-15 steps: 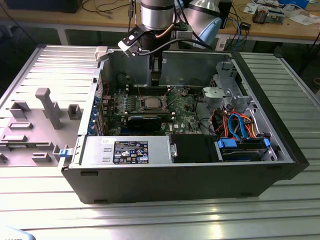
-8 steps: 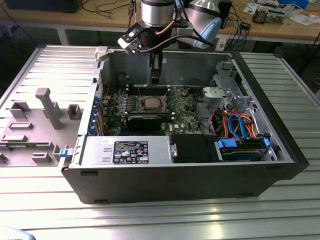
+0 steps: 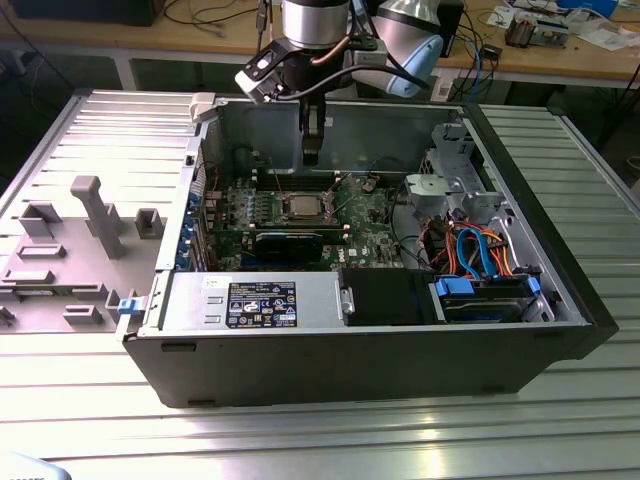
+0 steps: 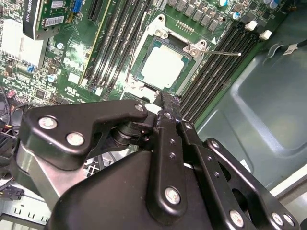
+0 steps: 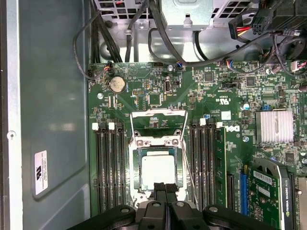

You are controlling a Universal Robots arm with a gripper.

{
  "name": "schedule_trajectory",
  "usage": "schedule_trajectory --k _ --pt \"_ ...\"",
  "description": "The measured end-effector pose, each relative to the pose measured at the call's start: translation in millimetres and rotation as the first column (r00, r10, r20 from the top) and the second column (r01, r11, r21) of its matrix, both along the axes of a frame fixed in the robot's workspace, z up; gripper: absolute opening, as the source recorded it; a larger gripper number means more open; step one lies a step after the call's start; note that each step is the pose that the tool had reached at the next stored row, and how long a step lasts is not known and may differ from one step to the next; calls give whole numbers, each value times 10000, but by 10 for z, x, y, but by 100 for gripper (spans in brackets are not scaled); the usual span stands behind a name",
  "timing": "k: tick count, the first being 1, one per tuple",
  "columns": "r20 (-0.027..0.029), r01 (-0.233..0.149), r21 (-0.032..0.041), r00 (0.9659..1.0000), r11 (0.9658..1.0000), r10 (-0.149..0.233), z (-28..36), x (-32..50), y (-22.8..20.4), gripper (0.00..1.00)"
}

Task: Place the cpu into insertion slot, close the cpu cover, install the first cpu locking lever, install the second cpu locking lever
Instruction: 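Place the cpu into insertion slot, then close the cpu cover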

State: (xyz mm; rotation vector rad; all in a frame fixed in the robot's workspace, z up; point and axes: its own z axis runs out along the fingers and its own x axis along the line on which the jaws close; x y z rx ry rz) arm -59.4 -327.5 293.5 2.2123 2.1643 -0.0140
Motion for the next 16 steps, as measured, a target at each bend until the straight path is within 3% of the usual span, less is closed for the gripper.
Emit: schedule_trajectory --k 11,16 --pt "-1 0 -2 10000 10000 0 75 0 -1 11" --pt "-1 0 1 10000 10000 0 78 0 -1 11"
